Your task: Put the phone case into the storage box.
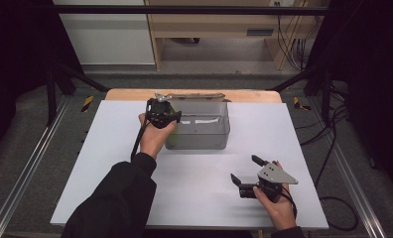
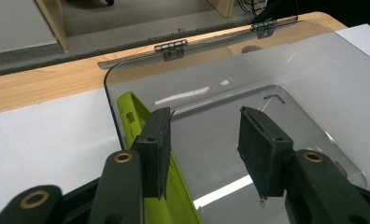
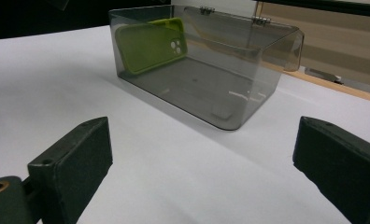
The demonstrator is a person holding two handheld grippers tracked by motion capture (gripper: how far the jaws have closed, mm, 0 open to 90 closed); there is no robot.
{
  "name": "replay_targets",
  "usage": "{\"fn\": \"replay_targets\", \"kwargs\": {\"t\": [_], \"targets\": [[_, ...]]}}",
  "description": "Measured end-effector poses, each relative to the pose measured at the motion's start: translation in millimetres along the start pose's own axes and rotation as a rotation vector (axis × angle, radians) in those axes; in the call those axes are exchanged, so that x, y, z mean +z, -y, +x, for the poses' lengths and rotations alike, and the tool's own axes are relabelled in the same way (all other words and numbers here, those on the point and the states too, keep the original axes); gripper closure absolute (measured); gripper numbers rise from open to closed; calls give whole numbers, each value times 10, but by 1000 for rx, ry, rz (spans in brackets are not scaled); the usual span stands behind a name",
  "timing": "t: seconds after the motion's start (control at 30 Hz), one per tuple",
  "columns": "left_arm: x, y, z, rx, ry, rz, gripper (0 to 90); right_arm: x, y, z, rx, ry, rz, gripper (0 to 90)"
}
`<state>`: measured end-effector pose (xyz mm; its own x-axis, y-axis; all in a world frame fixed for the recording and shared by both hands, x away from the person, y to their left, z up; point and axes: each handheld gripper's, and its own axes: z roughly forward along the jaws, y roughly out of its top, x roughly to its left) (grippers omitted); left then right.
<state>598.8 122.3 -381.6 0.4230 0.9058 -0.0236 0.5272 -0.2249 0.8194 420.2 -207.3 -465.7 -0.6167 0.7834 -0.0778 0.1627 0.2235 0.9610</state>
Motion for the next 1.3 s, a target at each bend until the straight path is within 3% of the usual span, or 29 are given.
{"fn": "replay_targets", "kwargs": {"t": [0.57, 0.77, 1.07, 1.3], "targets": [[8, 0, -40, 27, -1, -36, 473, 0, 1, 0, 4, -1, 2, 47], [20, 5, -74, 34, 20, -48, 437, 4, 3, -1, 1, -2, 3, 47], [11, 2, -142, 82, 39, -98, 361, 8, 4, 3, -7, 0, 6, 47], [-20, -16, -158, 97, 60, -156, 288, 5, 3, 5, -9, -1, 4, 47]]}}
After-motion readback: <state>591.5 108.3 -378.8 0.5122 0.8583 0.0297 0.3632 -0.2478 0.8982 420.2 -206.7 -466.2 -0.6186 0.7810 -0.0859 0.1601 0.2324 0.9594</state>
